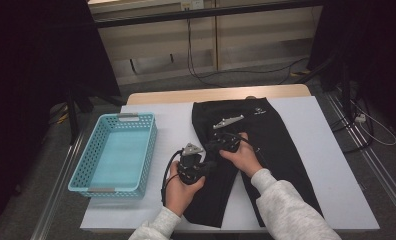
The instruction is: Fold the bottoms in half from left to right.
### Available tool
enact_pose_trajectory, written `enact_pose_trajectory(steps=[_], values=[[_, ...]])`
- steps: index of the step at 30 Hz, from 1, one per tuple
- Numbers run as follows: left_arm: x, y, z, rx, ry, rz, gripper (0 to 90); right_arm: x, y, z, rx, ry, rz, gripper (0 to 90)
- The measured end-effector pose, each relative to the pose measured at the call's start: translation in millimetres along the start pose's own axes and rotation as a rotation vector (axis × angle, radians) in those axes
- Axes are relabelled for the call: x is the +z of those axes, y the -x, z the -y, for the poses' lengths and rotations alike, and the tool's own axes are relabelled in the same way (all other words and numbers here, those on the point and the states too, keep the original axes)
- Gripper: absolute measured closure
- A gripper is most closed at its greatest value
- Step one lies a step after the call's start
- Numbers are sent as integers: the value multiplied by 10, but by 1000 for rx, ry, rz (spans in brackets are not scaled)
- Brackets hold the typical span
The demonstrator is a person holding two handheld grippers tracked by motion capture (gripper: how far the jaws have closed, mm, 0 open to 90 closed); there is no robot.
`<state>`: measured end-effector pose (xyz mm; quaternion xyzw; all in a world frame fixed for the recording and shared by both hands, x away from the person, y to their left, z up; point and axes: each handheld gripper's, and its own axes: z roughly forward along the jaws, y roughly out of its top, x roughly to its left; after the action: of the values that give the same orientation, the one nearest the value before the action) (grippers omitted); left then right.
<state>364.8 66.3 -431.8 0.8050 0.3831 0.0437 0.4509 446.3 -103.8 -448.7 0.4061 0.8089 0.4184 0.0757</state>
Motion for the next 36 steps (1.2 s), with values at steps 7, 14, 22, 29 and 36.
enact_pose_trajectory(steps=[7,14,22,29,36], values=[[6,55,-56,17,45,36,889,-392,124,11,14,58,51,890],[128,137,-54,26,16,69,888,-690,224,280,19,49,105,883],[238,156,-1,30,-32,71,887,-736,253,478,-35,29,148,729],[186,130,-5,23,-10,64,887,-563,194,243,-106,65,161,545],[164,99,23,13,-11,57,886,-191,150,93,-151,17,165,546]])
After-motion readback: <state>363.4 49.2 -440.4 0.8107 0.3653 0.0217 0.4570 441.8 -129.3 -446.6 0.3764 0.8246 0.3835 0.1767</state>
